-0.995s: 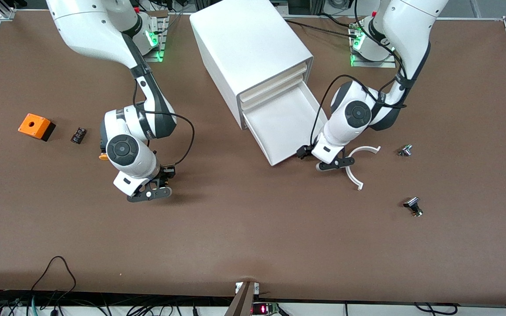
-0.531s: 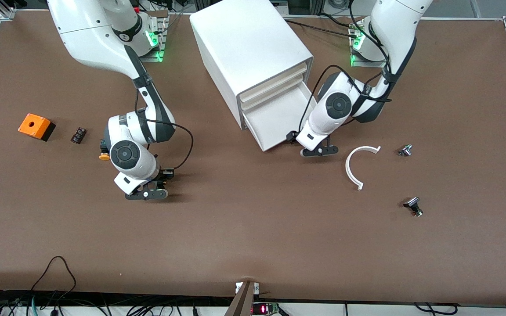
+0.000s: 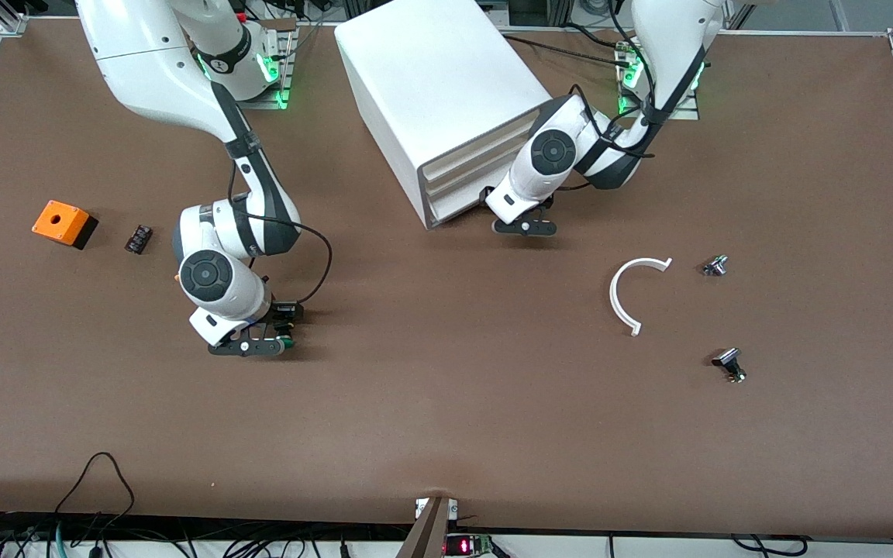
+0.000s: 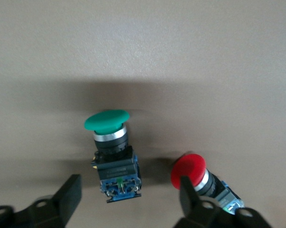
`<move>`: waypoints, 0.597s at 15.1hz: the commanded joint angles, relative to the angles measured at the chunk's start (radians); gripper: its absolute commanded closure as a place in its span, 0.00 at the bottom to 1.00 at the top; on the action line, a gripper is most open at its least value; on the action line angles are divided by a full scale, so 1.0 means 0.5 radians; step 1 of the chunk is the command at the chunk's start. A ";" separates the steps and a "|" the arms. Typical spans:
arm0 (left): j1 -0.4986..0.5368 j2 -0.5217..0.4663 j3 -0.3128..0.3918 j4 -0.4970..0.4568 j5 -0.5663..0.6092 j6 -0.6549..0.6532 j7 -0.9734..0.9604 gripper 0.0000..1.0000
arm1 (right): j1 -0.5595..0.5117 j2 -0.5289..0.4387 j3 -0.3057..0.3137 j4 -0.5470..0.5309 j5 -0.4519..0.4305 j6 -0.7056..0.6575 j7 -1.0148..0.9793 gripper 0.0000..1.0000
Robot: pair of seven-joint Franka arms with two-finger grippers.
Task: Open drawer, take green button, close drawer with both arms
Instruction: 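Push the drawer shut with the left gripper while the right gripper holds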
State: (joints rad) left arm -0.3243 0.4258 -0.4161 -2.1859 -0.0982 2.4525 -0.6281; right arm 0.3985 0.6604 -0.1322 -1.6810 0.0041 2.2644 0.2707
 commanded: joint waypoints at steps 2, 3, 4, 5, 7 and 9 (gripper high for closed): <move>-0.005 -0.072 -0.030 -0.055 -0.018 -0.082 0.020 0.00 | -0.018 -0.069 0.001 0.055 0.053 -0.016 0.045 0.00; -0.002 -0.072 -0.027 -0.055 -0.018 -0.082 0.020 0.00 | -0.018 -0.093 -0.005 0.055 0.053 -0.016 0.048 0.00; 0.019 -0.075 -0.027 -0.055 -0.018 -0.082 0.020 0.00 | -0.021 -0.115 -0.009 0.061 0.053 -0.016 0.048 0.00; 0.047 -0.100 -0.027 -0.055 -0.018 -0.079 0.020 0.00 | -0.033 -0.142 -0.018 0.058 0.056 -0.016 0.048 0.00; 0.185 -0.158 -0.027 -0.040 -0.018 -0.064 0.020 0.00 | -0.052 -0.207 -0.018 0.058 0.090 -0.037 0.105 0.00; 0.353 -0.222 -0.024 -0.012 -0.012 0.009 0.023 0.00 | -0.088 -0.277 -0.018 0.058 0.099 -0.089 0.259 0.00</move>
State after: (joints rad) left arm -0.2383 0.3836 -0.4210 -2.1842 -0.0982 2.4439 -0.6279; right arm 0.3766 0.5721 -0.1476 -1.6392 0.0366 2.2538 0.3372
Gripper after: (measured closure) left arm 0.000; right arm 0.000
